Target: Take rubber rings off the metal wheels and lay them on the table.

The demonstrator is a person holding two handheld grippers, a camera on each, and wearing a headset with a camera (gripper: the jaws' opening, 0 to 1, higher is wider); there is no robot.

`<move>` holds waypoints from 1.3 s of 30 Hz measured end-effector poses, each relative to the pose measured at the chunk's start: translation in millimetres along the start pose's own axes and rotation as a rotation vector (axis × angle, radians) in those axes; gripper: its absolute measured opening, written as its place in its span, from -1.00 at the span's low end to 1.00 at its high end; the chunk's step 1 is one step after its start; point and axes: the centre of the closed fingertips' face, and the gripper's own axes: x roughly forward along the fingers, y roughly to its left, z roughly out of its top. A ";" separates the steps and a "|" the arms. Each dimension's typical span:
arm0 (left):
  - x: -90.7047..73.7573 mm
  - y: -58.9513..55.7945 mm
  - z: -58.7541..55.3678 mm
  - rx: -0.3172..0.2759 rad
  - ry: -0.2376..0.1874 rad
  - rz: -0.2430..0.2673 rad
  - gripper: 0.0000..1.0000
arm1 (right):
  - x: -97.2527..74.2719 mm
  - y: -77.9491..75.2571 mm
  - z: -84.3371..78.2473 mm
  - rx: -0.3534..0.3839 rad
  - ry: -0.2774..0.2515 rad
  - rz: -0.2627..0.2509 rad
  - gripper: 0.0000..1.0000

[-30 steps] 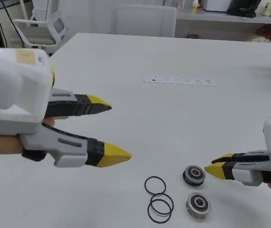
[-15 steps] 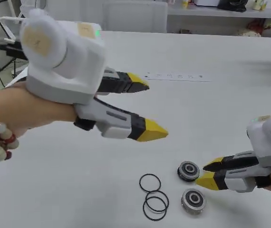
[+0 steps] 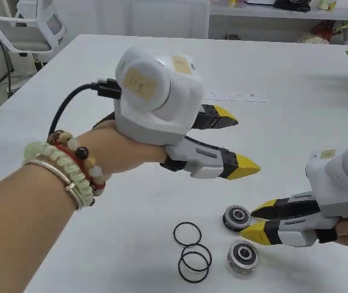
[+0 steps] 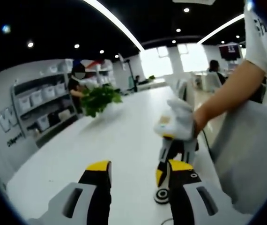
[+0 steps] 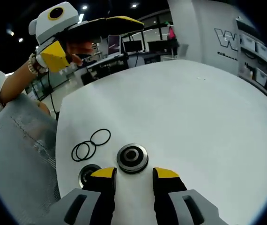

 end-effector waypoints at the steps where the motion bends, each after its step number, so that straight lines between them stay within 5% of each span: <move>1: 2.4 -1.1 -5.5 -0.012 -0.001 0.003 -0.08 | -0.1 -0.3 -0.1 0.000 -0.001 0.000 -0.42; 6: 10.8 -5.9 -41.5 -0.037 0.059 0.029 -0.21 | 1.0 -0.9 2.2 -0.018 -0.014 0.003 -0.44; 13: 23.9 -19.5 -74.8 -0.087 0.106 0.013 -0.28 | 2.9 0.7 4.3 -0.026 -0.029 0.012 -0.46; 21: 36.2 -41.0 -94.0 -0.097 0.162 -0.047 -0.44 | 3.8 1.2 2.5 -0.032 -0.026 0.015 -0.47; 28: 38.6 -47.9 -110.0 -0.091 0.222 -0.051 -0.59 | 4.9 2.8 5.1 -0.044 -0.030 0.017 -0.48; 29: 39.7 -47.5 -105.7 -0.110 0.197 -0.044 -0.61 | 4.9 2.7 5.2 -0.046 -0.030 0.017 -0.48; 39: 37.8 -47.1 -112.2 -0.149 0.213 -0.027 -0.71 | 4.6 1.2 5.3 -0.087 -0.028 0.003 -0.54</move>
